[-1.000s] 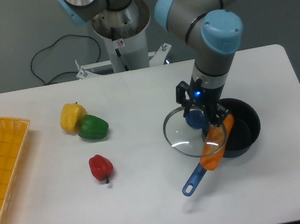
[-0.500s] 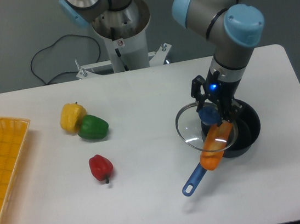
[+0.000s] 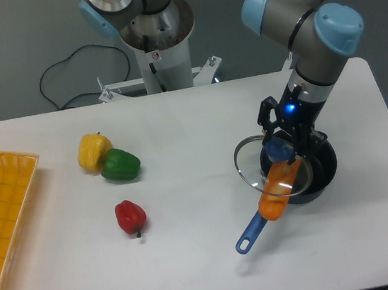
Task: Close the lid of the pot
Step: 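Lower the glass lid onto the pot rim over the orange bread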
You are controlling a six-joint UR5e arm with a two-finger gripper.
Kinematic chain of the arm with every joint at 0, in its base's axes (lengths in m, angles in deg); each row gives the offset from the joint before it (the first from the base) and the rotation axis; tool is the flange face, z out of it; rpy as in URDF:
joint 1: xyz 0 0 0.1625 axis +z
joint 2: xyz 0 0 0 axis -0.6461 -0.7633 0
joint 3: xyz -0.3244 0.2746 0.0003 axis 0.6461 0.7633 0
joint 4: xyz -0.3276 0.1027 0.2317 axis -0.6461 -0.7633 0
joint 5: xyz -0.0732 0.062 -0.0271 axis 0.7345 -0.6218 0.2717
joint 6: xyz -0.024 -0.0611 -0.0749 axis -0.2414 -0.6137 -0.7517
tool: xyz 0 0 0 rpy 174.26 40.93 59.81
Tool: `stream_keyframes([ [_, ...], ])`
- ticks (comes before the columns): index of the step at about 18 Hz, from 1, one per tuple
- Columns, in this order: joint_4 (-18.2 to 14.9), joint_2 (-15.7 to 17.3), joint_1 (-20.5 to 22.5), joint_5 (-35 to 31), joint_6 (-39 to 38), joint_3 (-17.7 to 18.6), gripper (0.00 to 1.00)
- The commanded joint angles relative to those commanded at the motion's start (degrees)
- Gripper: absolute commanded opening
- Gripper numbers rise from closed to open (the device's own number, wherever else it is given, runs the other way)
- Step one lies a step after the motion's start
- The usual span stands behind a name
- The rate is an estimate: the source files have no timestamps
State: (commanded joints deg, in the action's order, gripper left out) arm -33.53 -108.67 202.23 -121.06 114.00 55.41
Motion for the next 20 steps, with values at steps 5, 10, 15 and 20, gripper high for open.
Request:
stream_keyframes([
  [5,0.0,0.0,1.1,0.1,1.8,0.7,0.37],
  [10,0.1,-0.5,1.9,0.0,3.0,1.1,0.37],
  [15,0.1,-1.0,2.5,0.0,4.1,1.2,0.37],
  [20,0.2,-1.8,3.3,-0.2,6.5,1.6,0.38],
])
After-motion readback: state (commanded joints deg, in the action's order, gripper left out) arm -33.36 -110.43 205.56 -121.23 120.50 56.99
